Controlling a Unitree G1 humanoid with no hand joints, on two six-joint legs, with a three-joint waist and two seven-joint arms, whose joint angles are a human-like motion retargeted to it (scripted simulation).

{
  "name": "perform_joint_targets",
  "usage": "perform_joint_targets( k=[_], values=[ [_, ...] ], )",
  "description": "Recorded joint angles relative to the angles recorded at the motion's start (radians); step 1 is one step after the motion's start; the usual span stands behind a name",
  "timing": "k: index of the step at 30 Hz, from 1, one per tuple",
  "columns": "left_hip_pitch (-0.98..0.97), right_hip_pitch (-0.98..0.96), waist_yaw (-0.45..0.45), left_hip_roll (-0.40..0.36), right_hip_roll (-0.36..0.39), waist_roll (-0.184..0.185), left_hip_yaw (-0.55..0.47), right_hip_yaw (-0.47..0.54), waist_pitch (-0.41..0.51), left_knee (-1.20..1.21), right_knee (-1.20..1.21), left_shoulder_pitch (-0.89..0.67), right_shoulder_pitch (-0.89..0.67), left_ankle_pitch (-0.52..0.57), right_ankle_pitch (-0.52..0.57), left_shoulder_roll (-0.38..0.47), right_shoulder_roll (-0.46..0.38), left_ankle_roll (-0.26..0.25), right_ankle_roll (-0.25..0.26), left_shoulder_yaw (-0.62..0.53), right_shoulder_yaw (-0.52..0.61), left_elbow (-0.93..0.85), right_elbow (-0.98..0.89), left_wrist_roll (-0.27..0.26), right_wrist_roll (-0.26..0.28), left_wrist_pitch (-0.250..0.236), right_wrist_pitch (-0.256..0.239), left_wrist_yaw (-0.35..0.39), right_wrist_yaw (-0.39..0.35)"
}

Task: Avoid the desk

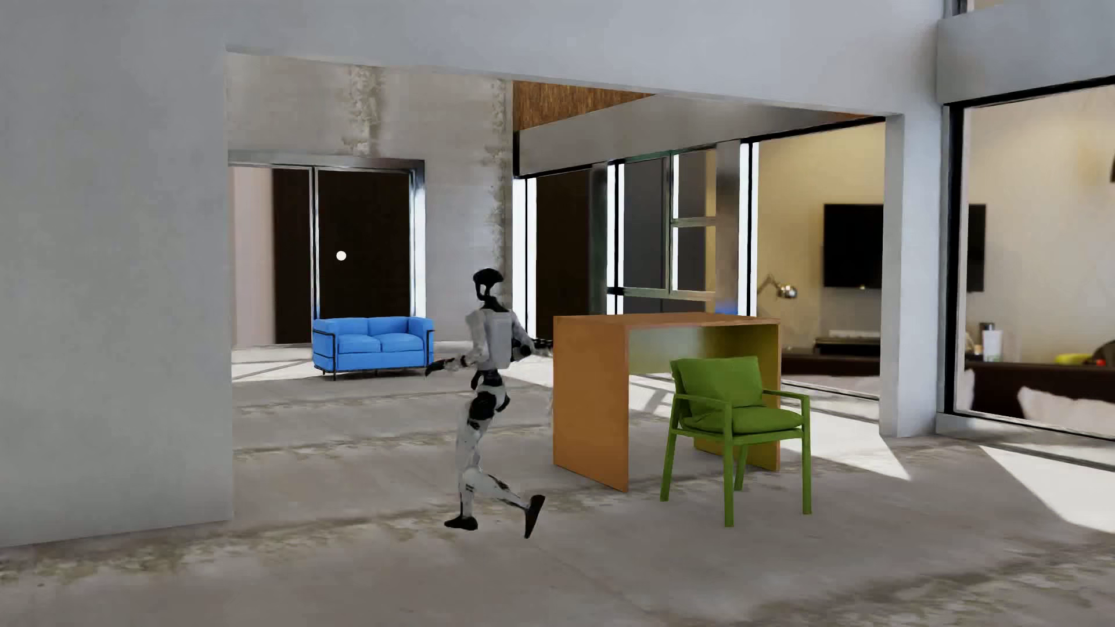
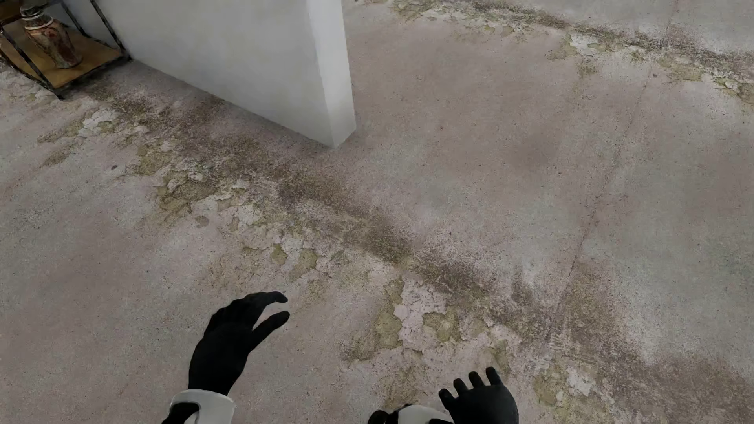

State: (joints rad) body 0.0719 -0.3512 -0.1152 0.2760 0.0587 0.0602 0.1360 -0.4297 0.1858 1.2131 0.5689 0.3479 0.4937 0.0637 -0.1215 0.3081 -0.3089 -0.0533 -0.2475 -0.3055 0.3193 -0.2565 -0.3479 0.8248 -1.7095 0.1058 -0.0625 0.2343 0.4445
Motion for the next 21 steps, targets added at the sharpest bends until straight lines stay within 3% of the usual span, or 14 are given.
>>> perform_joint_targets(
  k=[1,2,5,7,9,11,13,14,15,16,17,18,19,21],
  values=[
    [-0.122,0.066,0.015,-0.022,0.050,0.012,-0.073,0.040,0.010,0.134,-0.017,0.006,-0.063,-0.060,-0.040,-0.042,0.110,0.041,0.001,0.019,-0.027,0.133,0.037,0.081,-0.134,0.081,0.012,-0.036,0.018],
    [-0.239,0.139,0.030,-0.011,0.096,0.018,-0.103,0.091,0.015,0.199,-0.059,0.019,-0.108,-0.089,-0.058,-0.089,0.233,0.043,0.004,0.048,-0.060,0.311,0.069,0.127,-0.188,0.169,0.025,-0.092,-0.018],
    [-0.512,0.336,0.091,0.085,0.192,0.022,-0.055,0.314,0.004,0.049,-0.176,0.088,-0.268,-0.154,-0.102,-0.180,0.433,0.107,0.025,0.234,-0.017,0.817,0.155,0.031,-0.066,0.346,0.003,-0.322,-0.162],
    [-0.598,0.439,0.123,0.114,0.212,0.019,0.011,0.466,-0.010,-0.297,-0.207,0.206,-0.392,-0.152,-0.152,-0.171,0.377,0.100,0.045,0.271,0.120,0.992,0.177,0.053,0.183,0.293,-0.068,-0.413,-0.281],
    [-0.573,0.550,0.140,0.046,0.182,0.017,0.023,0.563,-0.023,-0.837,-0.259,0.303,-0.475,-0.128,-0.178,-0.185,0.258,0.013,0.077,0.298,0.225,1.059,0.205,0.108,0.538,0.206,-0.125,-0.460,-0.341],
    [-0.551,0.650,0.150,-0.047,0.131,0.018,0.014,0.577,-0.026,-1.047,-0.230,0.335,-0.456,-0.152,-0.169,-0.193,0.124,-0.088,0.098,0.355,0.246,1.084,0.220,0.131,0.712,0.160,-0.135,-0.524,-0.346],
    [-0.563,0.709,0.161,-0.145,0.069,0.014,-0.074,0.535,-0.026,-0.858,-0.110,0.283,-0.369,0.016,-0.050,-0.187,0.023,-0.033,0.134,0.383,0.185,1.073,0.293,0.186,0.649,0.148,-0.032,-0.536,-0.330],
    [-0.568,0.682,0.164,-0.165,0.036,0.008,-0.063,0.502,-0.022,-0.726,0.051,0.248,-0.321,0.016,0.068,-0.198,-0.002,-0.015,0.166,0.400,0.141,1.055,0.358,0.210,0.521,0.151,0.041,-0.489,-0.298],
    [-0.554,0.605,0.167,-0.178,-0.010,-0.003,-0.038,0.462,-0.016,-0.621,0.286,0.199,-0.291,-0.069,0.168,-0.218,0.007,0.028,0.298,0.424,0.096,1.039,0.463,0.217,0.346,0.164,0.143,-0.419,-0.261],
    [-0.506,0.496,0.167,-0.188,-0.082,-0.018,-0.002,0.429,-0.010,-0.577,0.516,0.140,-0.273,-0.150,0.301,-0.242,0.044,0.044,0.333,0.447,0.040,1.027,0.597,0.215,0.164,0.180,0.232,-0.337,-0.222],
    [-0.441,0.378,0.159,-0.206,-0.142,-0.035,0.027,0.410,-0.006,-0.583,0.681,0.061,-0.252,-0.203,0.264,-0.257,0.106,0.050,0.286,0.457,-0.054,1.024,0.724,0.211,0.037,0.207,0.309,-0.273,-0.190],
    [-0.365,0.266,0.145,-0.231,-0.185,-0.052,0.038,0.378,-0.004,-0.622,0.783,-0.029,-0.213,-0.235,0.195,-0.257,0.185,0.054,0.239,0.440,-0.194,1.024,0.807,0.234,0.022,0.214,0.375,-0.243,-0.192],
    [-0.290,0.167,0.124,-0.260,-0.224,-0.064,0.034,0.334,-0.004,-0.674,0.820,-0.129,-0.173,-0.256,0.171,-0.241,0.258,0.056,0.230,0.397,-0.340,1.018,0.838,0.255,0.106,0.212,0.406,-0.242,-0.203],
    [-0.149,-0.004,0.071,-0.313,-0.256,-0.082,0.004,0.247,-0.008,-0.781,0.738,-0.300,-0.094,-0.292,0.151,-0.206,0.290,0.056,0.202,0.283,-0.519,0.936,0.845,0.259,0.401,0.112,0.360,-0.241,-0.167]
  ],
)
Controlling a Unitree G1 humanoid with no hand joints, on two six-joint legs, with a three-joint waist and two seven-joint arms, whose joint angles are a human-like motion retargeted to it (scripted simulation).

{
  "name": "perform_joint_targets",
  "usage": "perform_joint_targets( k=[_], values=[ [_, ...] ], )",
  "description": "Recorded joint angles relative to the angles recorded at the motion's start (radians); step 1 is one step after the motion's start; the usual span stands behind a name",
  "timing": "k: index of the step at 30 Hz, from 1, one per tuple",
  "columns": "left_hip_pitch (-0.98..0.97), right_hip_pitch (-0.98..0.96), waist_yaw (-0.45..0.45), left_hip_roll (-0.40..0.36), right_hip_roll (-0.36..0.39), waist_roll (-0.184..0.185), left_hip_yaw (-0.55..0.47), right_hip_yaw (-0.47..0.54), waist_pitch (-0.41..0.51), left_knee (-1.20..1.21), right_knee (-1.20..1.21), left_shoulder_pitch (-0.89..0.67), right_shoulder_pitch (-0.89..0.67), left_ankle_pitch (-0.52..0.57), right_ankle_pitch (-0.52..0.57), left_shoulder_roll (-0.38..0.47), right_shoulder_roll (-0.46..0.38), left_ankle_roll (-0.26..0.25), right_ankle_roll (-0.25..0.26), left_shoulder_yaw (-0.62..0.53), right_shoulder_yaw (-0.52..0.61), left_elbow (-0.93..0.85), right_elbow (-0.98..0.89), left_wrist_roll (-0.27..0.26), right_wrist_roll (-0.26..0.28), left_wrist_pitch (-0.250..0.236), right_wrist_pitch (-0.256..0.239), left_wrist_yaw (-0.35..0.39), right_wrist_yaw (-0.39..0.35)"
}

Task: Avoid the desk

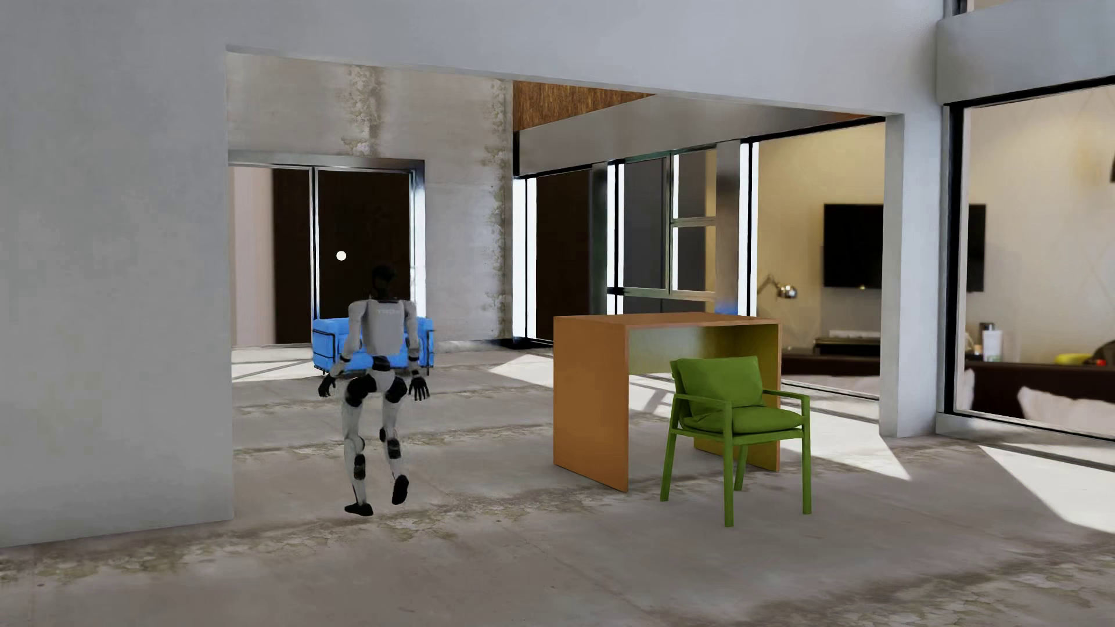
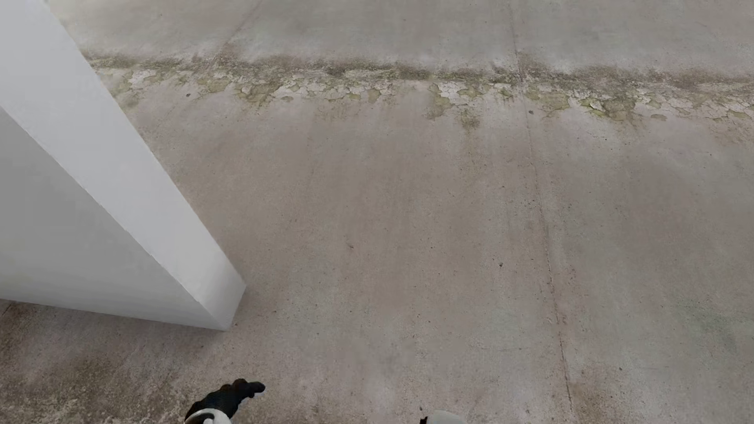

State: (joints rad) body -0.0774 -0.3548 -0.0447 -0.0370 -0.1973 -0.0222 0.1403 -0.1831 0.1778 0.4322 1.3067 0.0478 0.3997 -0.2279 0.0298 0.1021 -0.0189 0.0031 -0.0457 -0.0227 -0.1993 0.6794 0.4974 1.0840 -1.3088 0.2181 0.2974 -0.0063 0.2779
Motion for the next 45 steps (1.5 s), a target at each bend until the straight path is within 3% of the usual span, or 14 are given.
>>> perform_joint_targets(
  k=[3,7,9,11,15,19,21,23,27,29,30,35,41,45],
  values=[
    [0.177,-0.138,-0.063,-0.051,0.030,-0.018,-0.044,-0.109,-0.006,-0.097,-0.489,-0.167,0.146,-0.088,-0.031,0.085,-0.137,0.002,-0.029,-0.154,0.034,-0.274,0.038,-0.126,0.260,-0.174,-0.146,0.033,0.008],
    [0.399,-0.089,-0.076,-0.091,0.134,-0.032,-0.020,-0.283,-0.011,-0.123,-1.195,-0.235,0.239,-0.144,-0.087,0.150,-0.193,-0.002,0.116,-0.183,0.142,-0.556,0.088,-0.317,0.107,-0.200,-0.041,0.147,-0.070],
    [0.428,-0.067,-0.076,-0.090,0.134,-0.012,0.009,-0.319,-0.008,0.038,-1.042,-0.156,0.210,-0.038,-0.043,0.139,-0.146,-0.013,-0.127,-0.156,0.128,-0.576,0.126,-0.376,0.082,-0.179,0.011,0.178,-0.086],
    [0.290,-0.020,-0.094,-0.025,0.096,0.016,0.017,-0.326,-0.001,0.487,-0.898,-0.087,0.169,0.206,0.004,0.139,-0.058,-0.152,-0.202,-0.189,0.064,-0.468,0.155,-0.314,0.151,-0.094,0.016,0.089,-0.086],
    [-0.102,0.175,-0.074,0.263,0.278,0.061,0.027,-0.200,0.011,0.987,-0.890,0.095,-0.130,0.194,-0.152,0.091,0.045,-0.008,-0.202,-0.142,0.073,-0.031,0.258,-0.161,0.070,0.099,0.090,-0.102,-0.329],
    [-0.372,0.373,0.022,0.373,0.440,0.082,0.009,0.141,0.005,0.639,-0.975,0.373,-0.417,0.147,-0.230,0.005,0.046,0.144,-0.202,-0.011,0.313,0.201,0.078,-0.148,0.141,0.123,-0.251,-0.181,-0.397],
    [-0.395,0.458,0.062,0.325,0.458,0.095,0.046,0.280,0.004,0.186,-0.990,0.488,-0.507,0.182,-0.285,-0.044,-0.053,0.069,-0.202,-0.010,0.484,0.175,-0.147,-0.112,0.073,0.049,-0.376,-0.192,-0.435],
    [-0.386,0.552,0.081,0.177,0.436,0.100,-0.039,0.333,0.006,-0.257,-1.011,0.548,-0.518,0.179,-0.333,-0.082,-0.106,-0.086,-0.200,0.041,0.535,0.145,-0.352,-0.133,0.168,0.016,-0.390,-0.182,-0.473],
    [-0.373,0.632,0.100,0.053,0.390,0.082,-0.138,0.275,0.017,-0.080,-0.722,0.496,-0.436,0.358,-0.174,-0.090,-0.166,-0.130,-0.135,0.122,0.510,0.093,-0.408,-0.110,0.316,0.056,-0.285,-0.111,-0.509],
    [-0.372,0.478,0.104,0.097,0.339,0.058,-0.074,0.205,0.027,0.155,-0.286,0.433,-0.410,0.202,0.063,-0.110,-0.165,-0.061,0.158,0.182,0.511,0.074,-0.250,-0.160,0.186,0.050,-0.135,-0.067,-0.344],
    [-0.327,0.376,0.100,0.114,0.261,0.043,-0.041,0.147,0.029,0.193,-0.109,0.381,-0.388,0.129,0.113,-0.094,-0.140,-0.060,0.170,0.173,0.497,0.079,-0.158,-0.157,0.124,0.047,-0.063,-0.079,-0.286],
    [0.010,-0.075,0.014,0.131,0.045,0.002,0.066,-0.013,0.018,0.026,-0.131,0.095,-0.233,-0.021,-0.021,0.009,-0.028,-0.085,0.047,0.076,0.167,-0.019,0.311,-0.126,0.296,0.023,0.150,0.028,-0.252],
    [0.363,-0.144,-0.057,0.129,0.126,-0.006,0.210,-0.182,0.016,-0.149,-1.189,-0.012,-0.015,-0.162,-0.057,0.112,-0.225,-0.170,0.063,0.125,0.152,-0.347,0.323,-0.397,0.172,-0.105,0.003,0.103,-0.124],
    [0.399,-0.100,-0.063,0.229,0.173,0.032,0.249,-0.251,0.025,0.225,-0.932,0.106,-0.016,0.108,0.098,0.092,-0.132,-0.128,-0.199,0.156,0.056,-0.333,0.285,-0.353,0.158,-0.026,0.064,0.042,-0.188]
  ],
)
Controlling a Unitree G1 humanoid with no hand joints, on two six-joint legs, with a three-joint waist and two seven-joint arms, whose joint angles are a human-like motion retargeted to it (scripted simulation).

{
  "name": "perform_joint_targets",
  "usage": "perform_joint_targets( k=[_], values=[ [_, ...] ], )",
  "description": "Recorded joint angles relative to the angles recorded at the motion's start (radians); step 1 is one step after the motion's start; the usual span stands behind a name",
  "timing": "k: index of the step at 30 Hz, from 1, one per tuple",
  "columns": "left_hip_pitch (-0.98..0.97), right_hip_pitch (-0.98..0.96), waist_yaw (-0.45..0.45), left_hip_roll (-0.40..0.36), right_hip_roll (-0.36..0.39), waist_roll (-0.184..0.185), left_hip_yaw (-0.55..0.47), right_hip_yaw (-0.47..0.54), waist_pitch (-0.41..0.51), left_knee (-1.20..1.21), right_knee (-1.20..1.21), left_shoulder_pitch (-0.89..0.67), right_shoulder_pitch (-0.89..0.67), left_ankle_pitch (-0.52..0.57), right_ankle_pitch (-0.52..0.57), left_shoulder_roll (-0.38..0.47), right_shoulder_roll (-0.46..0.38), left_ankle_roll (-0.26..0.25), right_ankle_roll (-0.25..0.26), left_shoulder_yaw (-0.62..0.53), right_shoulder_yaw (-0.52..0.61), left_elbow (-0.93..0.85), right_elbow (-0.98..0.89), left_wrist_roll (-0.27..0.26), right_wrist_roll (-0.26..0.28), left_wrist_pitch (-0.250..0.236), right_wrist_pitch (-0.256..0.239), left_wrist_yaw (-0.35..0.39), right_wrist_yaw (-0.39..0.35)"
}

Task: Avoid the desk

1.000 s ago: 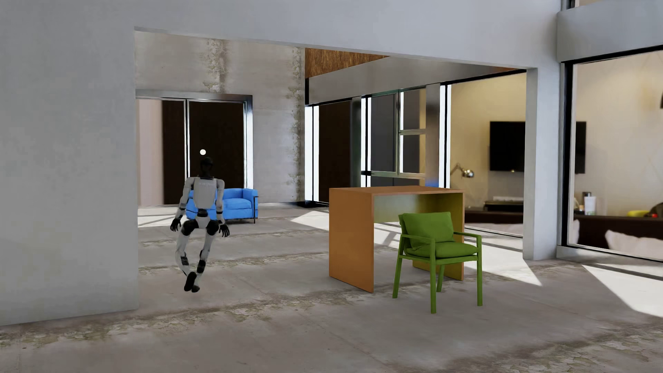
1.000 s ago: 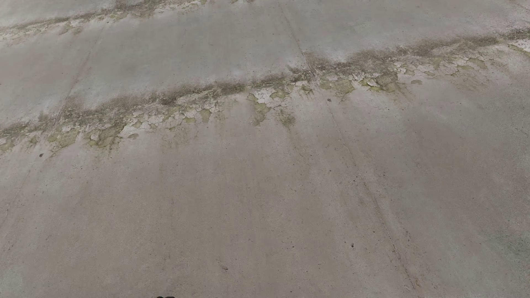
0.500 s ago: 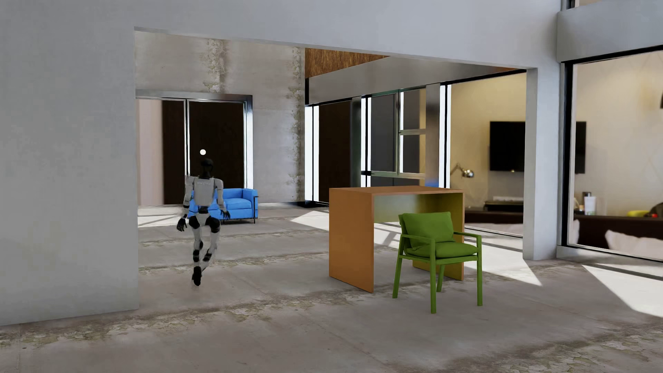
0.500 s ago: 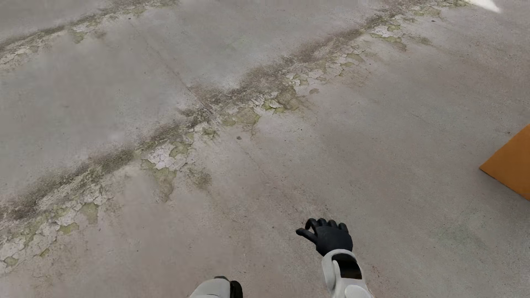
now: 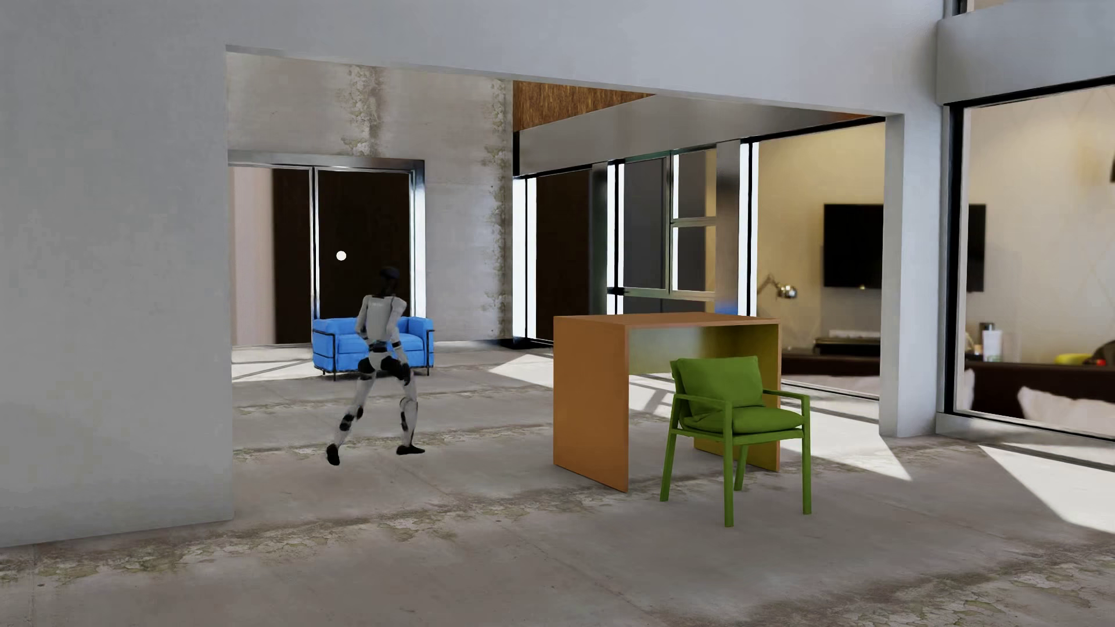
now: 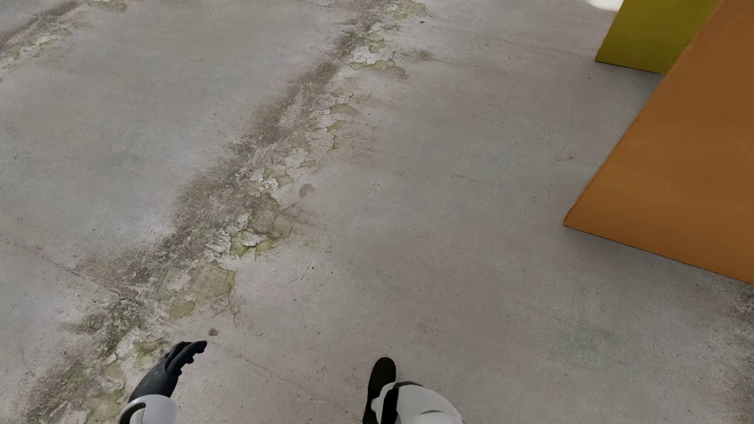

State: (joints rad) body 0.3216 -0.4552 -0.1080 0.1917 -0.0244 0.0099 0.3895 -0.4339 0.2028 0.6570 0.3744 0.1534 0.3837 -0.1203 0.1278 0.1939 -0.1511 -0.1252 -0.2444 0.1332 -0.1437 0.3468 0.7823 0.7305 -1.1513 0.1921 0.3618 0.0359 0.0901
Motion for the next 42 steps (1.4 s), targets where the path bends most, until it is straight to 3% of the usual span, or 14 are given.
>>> perform_joint_targets(
  k=[5,8,11,13,17,19,24,29,32,35,37,39,41,42],
  values=[
    [-0.542,0.232,0.056,0.081,0.184,0.057,-0.270,0.140,0.016,0.744,0.018,0.112,-0.225,0.079,-0.203,-0.077,0.175,0.109,0.012,-0.126,0.070,0.299,0.016,0.254,-0.018,0.081,-0.016,-0.208,-0.199],
    [-0.787,0.397,0.106,0.105,0.250,0.057,-0.313,0.286,0.005,0.586,-0.045,0.232,-0.356,0.063,-0.281,-0.142,0.225,0.152,0.029,-0.105,0.231,0.298,-0.148,0.228,0.068,0.023,-0.237,-0.233,-0.180],
    [-0.826,0.542,0.146,0.084,0.271,0.071,-0.215,0.405,0.000,-0.044,-0.070,0.308,-0.384,0.084,-0.384,-0.179,0.189,0.134,0.047,-0.100,0.450,0.286,-0.572,0.199,0.349,-0.019,-0.504,-0.204,-0.172],
    [-0.790,0.645,0.150,-0.046,0.254,0.073,-0.221,0.432,-0.003,-0.483,-0.095,0.329,-0.403,0.068,-0.439,-0.179,0.166,0.026,0.058,-0.124,0.592,0.301,-0.875,0.217,0.700,-0.017,-0.587,-0.214,-0.168],
    [-0.768,0.734,0.155,-0.149,0.192,0.045,-0.263,0.392,0.000,-0.276,0.172,0.318,-0.549,0.248,-0.272,-0.188,0.121,0.160,0.110,-0.101,0.739,0.313,-1.262,0.267,1.075,0.035,-0.546,-0.177,-0.157],
    [-0.753,0.583,0.166,-0.112,0.122,0.018,-0.212,0.364,0.008,-0.058,0.614,0.316,-0.620,0.077,-0.045,-0.215,0.122,0.164,0.326,-0.044,0.774,0.285,-1.316,0.227,1.149,0.047,-0.508,-0.101,-0.172],
    [-0.440,0.153,0.126,-0.162,-0.171,-0.031,-0.176,0.208,0.009,-0.136,0.935,0.151,-0.606,-0.117,-0.061,-0.142,0.089,0.131,0.246,-0.049,0.794,0.274,-1.381,0.187,1.181,0.062,-0.504,-0.076,-0.207],
    [-0.145,0.046,0.070,-0.210,-0.129,-0.046,-0.220,0.129,0.002,-0.304,-0.019,-0.051,-0.529,-0.246,-0.035,-0.040,0.071,0.086,0.242,-0.140,0.724,0.188,-1.414,0.153,1.086,0.005,-0.507,-0.072,-0.160],
    [-0.003,0.021,0.066,-0.200,-0.064,-0.036,-0.209,0.186,0.010,-0.294,-0.217,-0.053,-0.448,-0.291,-0.093,-0.052,0.062,0.048,0.243,-0.096,0.668,0.078,-1.352,0.086,0.888,0.003,-0.478,-0.014,-0.193],
    [-0.011,0.022,0.062,-0.123,-0.039,0.003,-0.196,0.175,0.026,0.023,0.049,0.052,-0.321,-0.061,0.044,-0.088,0.005,0.109,0.086,-0.071,0.625,0.049,-1.258,0.026,0.523,0.009,-0.454,0.019,-0.171],
    [-0.177,0.076,0.067,0.029,0.002,0.044,-0.172,0.151,0.035,0.437,0.158,0.099,-0.228,0.177,-0.099,-0.088,-0.050,0.129,0.085,-0.114,0.590,0.125,-1.150,0.067,0.105,0.041,-0.440,-0.037,-0.147],
    [-0.411,0.186,0.088,0.072,0.073,0.072,-0.231,0.154,0.039,0.669,0.111,0.125,-0.206,0.094,-0.169,-0.100,-0.092,0.166,0.091,-0.166,0.606,0.238,-0.947,0.148,-0.363,0.074,-0.387,-0.105,0.048],
    [-0.621,0.299,0.112,0.076,0.138,0.073,-0.253,0.194,0.033,0.675,0.016,0.184,-0.244,0.097,-0.203,-0.116,-0.040,0.165,0.098,-0.184,0.602,0.307,-0.644,0.208,-0.507,0.069,-0.395,-0.163,0.152],
    [-0.703,0.351,0.125,0.071,0.165,0.069,-0.254,0.216,0.027,0.601,-0.025,0.210,-0.267,0.094,-0.223,-0.119,0.020,0.169,0.102,-0.180,0.536,0.325,-0.458,0.221,-0.402,0.062,-0.372,-0.190,0.100]
  ],
)
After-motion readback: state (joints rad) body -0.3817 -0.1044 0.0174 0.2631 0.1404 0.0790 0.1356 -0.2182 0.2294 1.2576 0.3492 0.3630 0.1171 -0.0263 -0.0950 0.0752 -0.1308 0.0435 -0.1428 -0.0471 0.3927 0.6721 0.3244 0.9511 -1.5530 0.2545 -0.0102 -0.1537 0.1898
